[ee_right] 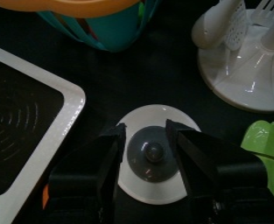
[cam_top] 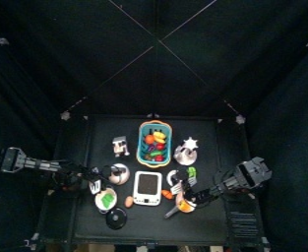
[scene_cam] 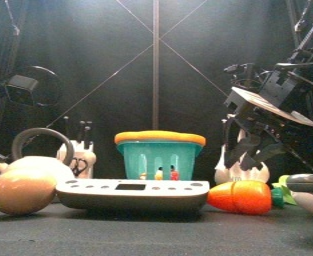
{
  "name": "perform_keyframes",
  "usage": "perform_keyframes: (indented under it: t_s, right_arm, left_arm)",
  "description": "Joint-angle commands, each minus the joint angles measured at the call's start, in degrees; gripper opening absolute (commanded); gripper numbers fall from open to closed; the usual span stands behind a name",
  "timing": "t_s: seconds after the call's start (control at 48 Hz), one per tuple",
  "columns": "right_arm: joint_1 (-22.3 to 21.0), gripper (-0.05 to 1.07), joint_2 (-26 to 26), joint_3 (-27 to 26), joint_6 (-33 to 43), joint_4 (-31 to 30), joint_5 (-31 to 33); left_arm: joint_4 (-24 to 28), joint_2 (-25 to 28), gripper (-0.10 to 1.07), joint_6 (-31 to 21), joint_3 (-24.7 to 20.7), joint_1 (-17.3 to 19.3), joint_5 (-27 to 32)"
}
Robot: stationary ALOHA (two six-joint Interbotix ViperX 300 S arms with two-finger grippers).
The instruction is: Grab pot
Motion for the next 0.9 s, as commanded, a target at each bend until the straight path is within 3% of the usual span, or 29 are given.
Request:
perform_keyframes:
  t_s: [0.0, 0.583, 0.875]
  right_arm:
    - [-0.26, 0.79, -0.79, -0.70, 0.00, -0.26, 0.18]
    - [-0.26, 0.79, -0.62, -0.62, 0.00, -0.26, 0.09]
    - [-0.26, 0.79, -0.53, -0.53, -0.09, -0.35, 0.18]
  left_arm:
    - [0.44, 0.09, 0.56, -0.09, -1.67, 0.09, 0.70]
    - [4.48, -7.03, 0.56, -0.09, -6.15, 0.70, 5.98]
    - [4.31, -7.03, 0.56, 0.00, -7.03, 1.32, 7.12]
